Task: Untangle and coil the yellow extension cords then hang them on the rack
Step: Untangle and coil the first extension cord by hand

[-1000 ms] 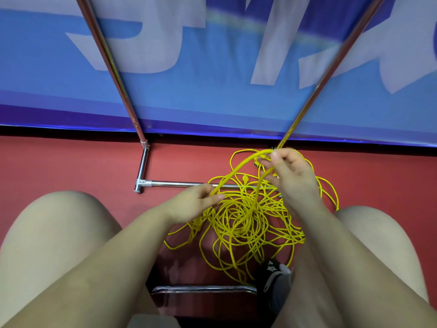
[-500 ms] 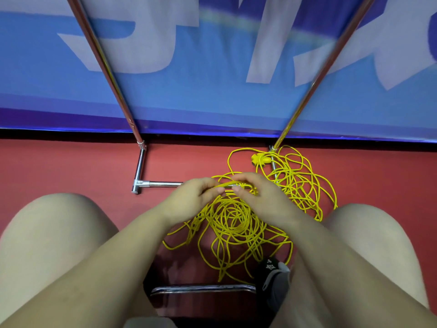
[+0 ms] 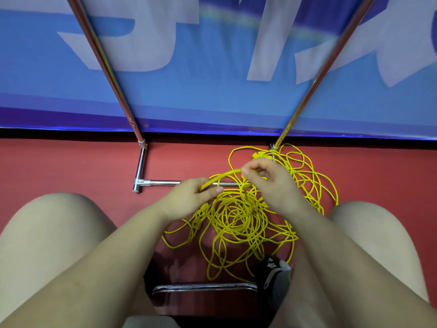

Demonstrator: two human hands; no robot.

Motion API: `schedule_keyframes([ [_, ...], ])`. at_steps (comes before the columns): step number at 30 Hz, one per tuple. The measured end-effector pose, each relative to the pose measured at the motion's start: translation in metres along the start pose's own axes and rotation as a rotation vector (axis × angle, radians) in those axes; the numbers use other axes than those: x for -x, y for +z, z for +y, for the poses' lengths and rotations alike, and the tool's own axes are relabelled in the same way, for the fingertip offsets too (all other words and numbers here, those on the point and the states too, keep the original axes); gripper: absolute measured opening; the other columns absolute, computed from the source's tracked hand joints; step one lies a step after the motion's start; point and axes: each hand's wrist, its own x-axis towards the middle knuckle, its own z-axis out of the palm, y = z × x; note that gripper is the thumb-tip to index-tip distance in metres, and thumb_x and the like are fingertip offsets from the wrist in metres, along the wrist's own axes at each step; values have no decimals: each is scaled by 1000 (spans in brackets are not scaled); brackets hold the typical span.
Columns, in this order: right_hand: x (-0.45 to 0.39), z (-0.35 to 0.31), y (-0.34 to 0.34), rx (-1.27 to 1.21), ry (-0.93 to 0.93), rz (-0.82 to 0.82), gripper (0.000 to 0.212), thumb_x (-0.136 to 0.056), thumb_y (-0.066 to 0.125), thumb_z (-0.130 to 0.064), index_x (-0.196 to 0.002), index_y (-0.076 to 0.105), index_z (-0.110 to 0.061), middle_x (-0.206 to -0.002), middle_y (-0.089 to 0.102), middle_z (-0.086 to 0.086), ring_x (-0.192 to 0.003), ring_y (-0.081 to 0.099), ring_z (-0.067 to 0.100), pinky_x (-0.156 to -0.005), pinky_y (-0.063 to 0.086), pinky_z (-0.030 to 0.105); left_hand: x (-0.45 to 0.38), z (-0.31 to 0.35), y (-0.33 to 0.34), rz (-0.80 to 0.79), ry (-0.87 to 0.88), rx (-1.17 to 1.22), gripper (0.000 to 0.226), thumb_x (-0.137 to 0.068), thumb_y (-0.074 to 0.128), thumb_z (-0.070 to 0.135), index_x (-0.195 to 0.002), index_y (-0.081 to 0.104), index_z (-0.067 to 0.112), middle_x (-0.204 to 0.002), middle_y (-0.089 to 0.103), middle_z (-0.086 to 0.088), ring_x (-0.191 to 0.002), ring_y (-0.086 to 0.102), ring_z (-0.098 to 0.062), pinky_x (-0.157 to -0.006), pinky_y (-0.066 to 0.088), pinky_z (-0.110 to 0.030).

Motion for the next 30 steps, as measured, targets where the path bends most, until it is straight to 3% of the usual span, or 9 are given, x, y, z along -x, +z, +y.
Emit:
schedule_keyframes([
  [4, -4, -6, -19, -344, 133, 277, 14, -93, 54, -19, -81, 59, -25, -78, 57, -4, -78, 55, 6, -79, 50, 34, -4, -19, -2, 19, -165, -210, 26, -94, 52, 37, -85, 51, 12, -74, 55, 1, -72, 48, -19, -55, 34, -26],
  [9, -12, 12, -27, -209, 249, 500, 12, -92, 56, -21, -100, 62, -14, -85, 59, 0, -80, 55, 12, -75, 44, 21, -11, -30, -2, 97, -156, -111, 11, -97, 49, 21, -96, 47, 10, -85, 66, -9, -73, 61, -24, -56, 40, -24],
  [12, -13, 22, -23, 13, 240, 413, 33, -89, 60, -24, -119, 56, -12, -109, 56, 1, -104, 53, 13, -91, 41, 25, -9, -22, -3, 105, -59, -46, 9, -96, 51, 18, -96, 52, 9, -74, 63, -5, -61, 59, -20, -49, 41, -19],
  [15, -6, 16, -11, 230, 77, 195, 37, -88, 61, -28, -124, 56, -18, -120, 53, -1, -113, 47, 9, -99, 33, 19, -6, -11, -1, 47, 40, 37, 8, -94, 55, 16, -86, 53, 18, -68, 60, -3, -54, 56, -14, -46, 43, -22],
  [18, 3, 11, 4, 258, 6, -72, 31, -88, 61, -26, -118, 60, -20, -113, 58, -3, -107, 51, 5, -89, 33, 5, -3, 1, 1, 31, 117, 116, 12, -91, 59, 14, -83, 56, 22, -62, 56, 5, -48, 52, -4, -46, 41, -19],
  [20, 6, 12, 12, 228, 22, -151, 23, -88, 61, -25, -111, 63, -20, -101, 62, -7, -98, 56, 5, -89, 41, 12, -2, 8, 1, 51, 138, 208, 10, -90, 60, 12, -85, 59, 21, -63, 55, 6, -49, 53, -4, -46, 40, -17],
  [25, 3, 7, 14, 84, 26, -72, 8, -87, 63, -14, -85, 58, -20, -75, 55, -14, -71, 53, -3, -69, 40, 6, 1, 11, -1, 48, 139, 262, 8, -90, 60, 13, -83, 60, 17, -69, 56, -8, -59, 52, -9, -55, 43, -20],
  [27, 1, 7, 11, 1, 25, -18, 14, -88, 61, -14, -81, 56, -25, -76, 57, -12, -72, 56, 2, -73, 45, 16, -1, 3, -2, 30, 89, 171, 19, -91, 61, 28, -78, 59, 15, -72, 58, -13, -66, 51, -15, -65, 45, -34],
  [30, -1, 4, 4, -93, 24, 82, 19, -90, 58, -13, -80, 56, -30, -80, 59, -9, -76, 58, 7, -81, 50, 35, -5, -11, -2, 32, -23, -49, 38, -88, 59, 43, -78, 56, 7, -69, 55, -7, -65, 46, -18, -68, 42, -38],
])
